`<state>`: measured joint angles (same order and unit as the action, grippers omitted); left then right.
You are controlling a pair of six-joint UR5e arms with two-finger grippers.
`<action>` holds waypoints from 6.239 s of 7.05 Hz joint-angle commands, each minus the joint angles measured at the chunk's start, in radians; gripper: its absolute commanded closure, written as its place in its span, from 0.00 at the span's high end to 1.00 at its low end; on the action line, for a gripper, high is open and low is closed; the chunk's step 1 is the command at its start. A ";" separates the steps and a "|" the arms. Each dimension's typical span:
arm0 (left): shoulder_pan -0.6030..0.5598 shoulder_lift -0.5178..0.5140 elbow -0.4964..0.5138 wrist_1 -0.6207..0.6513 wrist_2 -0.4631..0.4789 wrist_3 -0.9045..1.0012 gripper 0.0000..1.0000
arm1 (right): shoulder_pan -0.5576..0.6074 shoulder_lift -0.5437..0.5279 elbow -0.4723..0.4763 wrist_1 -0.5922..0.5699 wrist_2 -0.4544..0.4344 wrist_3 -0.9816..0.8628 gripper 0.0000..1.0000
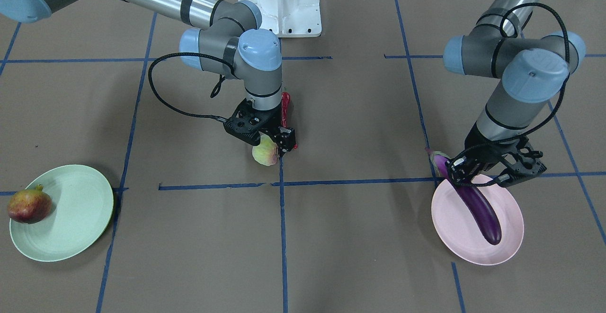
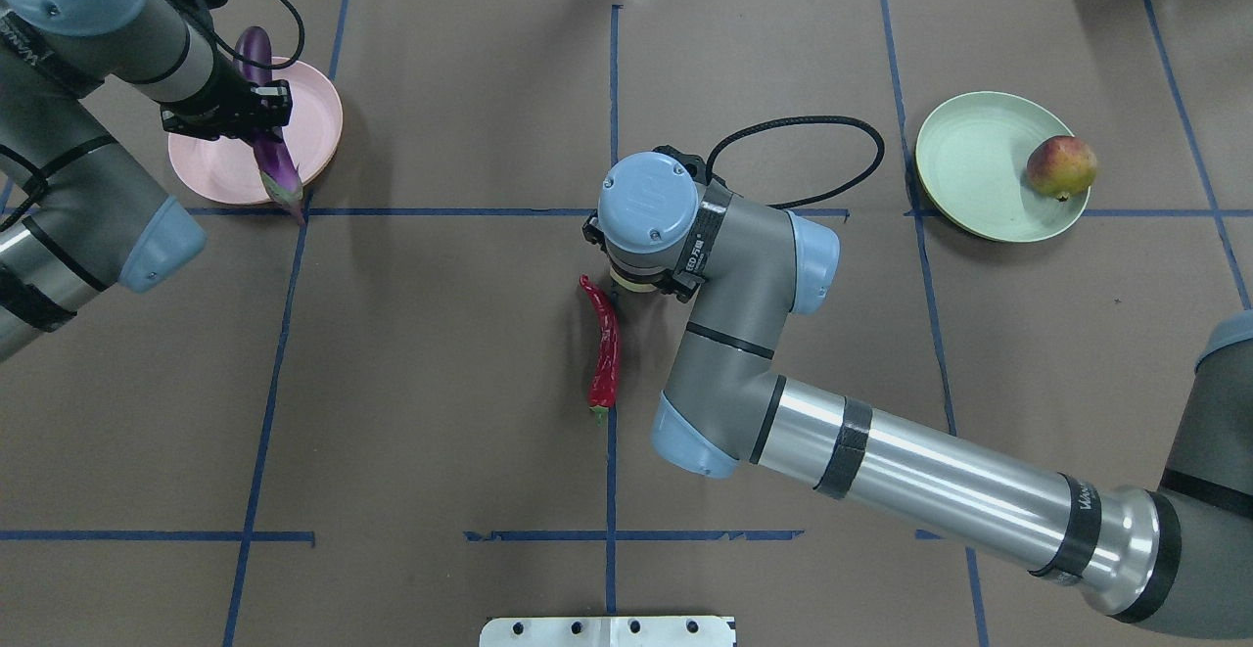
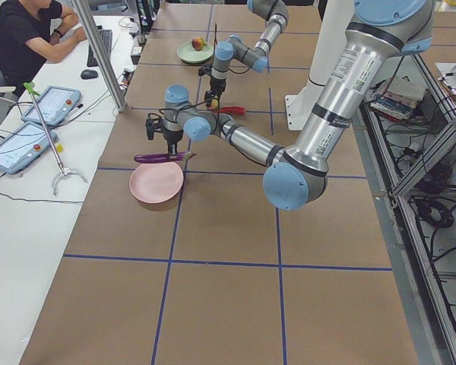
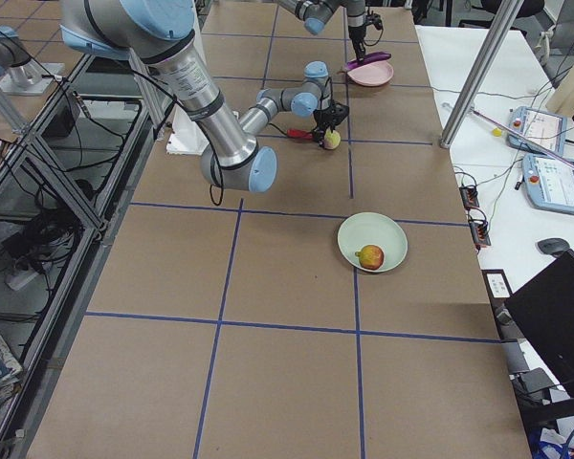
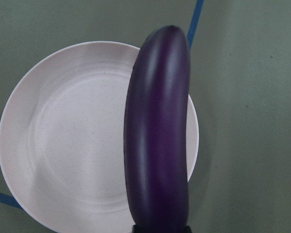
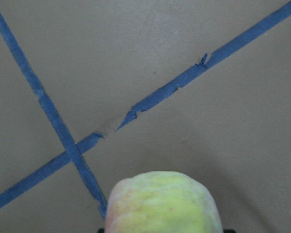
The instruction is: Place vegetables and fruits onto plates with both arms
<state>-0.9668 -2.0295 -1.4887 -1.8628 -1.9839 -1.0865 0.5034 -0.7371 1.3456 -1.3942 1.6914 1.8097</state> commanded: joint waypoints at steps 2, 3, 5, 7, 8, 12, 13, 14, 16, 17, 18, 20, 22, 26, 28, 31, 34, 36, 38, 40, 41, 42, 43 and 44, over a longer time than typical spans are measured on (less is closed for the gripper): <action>-0.016 -0.012 0.148 -0.088 0.004 0.085 1.00 | 0.047 -0.025 0.073 0.006 0.010 -0.004 0.00; -0.047 -0.014 0.148 -0.091 0.002 0.083 1.00 | 0.111 -0.133 0.180 0.001 0.054 -0.047 0.00; -0.061 -0.024 0.111 -0.093 -0.032 0.060 1.00 | 0.243 -0.269 0.244 0.001 0.097 -0.321 0.00; 0.027 -0.020 0.000 -0.095 -0.105 -0.175 1.00 | 0.363 -0.393 0.230 0.007 0.117 -0.609 0.00; 0.105 -0.029 -0.059 -0.092 -0.086 -0.220 1.00 | 0.403 -0.413 0.193 0.010 0.129 -0.700 0.00; 0.388 -0.205 -0.088 0.061 0.053 -0.251 1.00 | 0.469 -0.416 0.106 0.012 0.142 -0.857 0.99; 0.433 -0.246 -0.079 0.063 0.060 -0.242 1.00 | 0.471 -0.416 0.110 0.014 0.172 -0.860 1.00; 0.462 -0.256 -0.076 0.062 0.097 -0.187 1.00 | 0.493 -0.415 0.119 0.015 0.239 -0.862 1.00; 0.539 -0.282 -0.033 0.063 0.180 -0.026 1.00 | 0.503 -0.418 0.148 0.015 0.293 -0.862 1.00; 0.554 -0.313 0.003 0.062 0.181 -0.024 0.97 | 0.503 -0.421 0.170 0.014 0.295 -0.862 1.00; 0.556 -0.337 0.033 0.062 0.180 -0.024 0.90 | 0.503 -0.424 0.179 0.014 0.294 -0.860 1.00; 0.560 -0.339 0.038 0.060 0.175 -0.026 0.08 | 0.503 -0.427 0.179 0.012 0.294 -0.860 1.00; 0.547 -0.336 0.027 0.065 0.174 -0.032 0.00 | 0.503 -0.427 0.190 0.012 0.297 -0.857 1.00; 0.216 -0.218 -0.036 0.004 0.160 -0.203 0.00 | 0.501 -0.534 0.384 0.001 0.489 -0.843 1.00; 0.043 -0.121 0.005 0.007 0.085 -0.111 0.04 | 0.500 -0.573 0.450 0.000 0.530 -0.817 1.00; -0.016 -0.124 0.190 0.002 0.086 0.130 0.99 | 0.483 -0.663 0.584 0.000 0.548 -0.782 1.00; -0.088 -0.068 0.071 0.011 -0.167 0.149 1.00 | 0.486 -0.743 0.663 -0.002 0.550 -0.768 1.00; -0.105 0.180 -0.236 0.019 -0.225 0.230 1.00 | 0.567 -0.922 0.759 -0.002 0.557 -0.846 1.00; -0.204 0.421 -0.408 0.078 -0.280 0.572 1.00 | 0.693 -1.075 0.758 -0.003 0.563 -1.153 1.00; -0.374 0.573 -0.426 0.089 -0.381 0.923 1.00 | 0.783 -1.143 0.741 -0.011 0.596 -1.309 1.00; -0.462 0.580 -0.424 0.153 -0.391 1.062 1.00 | 0.809 -1.160 0.713 -0.011 0.617 -1.379 1.00; -0.507 0.578 -0.412 0.234 -0.383 1.203 1.00 | 0.837 -1.162 0.690 -0.011 0.657 -1.430 1.00; -0.524 0.578 -0.415 0.293 -0.383 1.265 1.00 | 0.842 -1.160 0.688 -0.011 0.666 -1.434 1.00; -0.524 0.578 -0.426 0.354 -0.385 1.267 1.00 | 0.843 -1.162 0.685 -0.011 0.666 -1.435 1.00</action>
<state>-1.4765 -1.4522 -1.9066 -1.5854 -2.3670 0.1374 1.3396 -1.8973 2.0374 -1.4050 2.3494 0.3857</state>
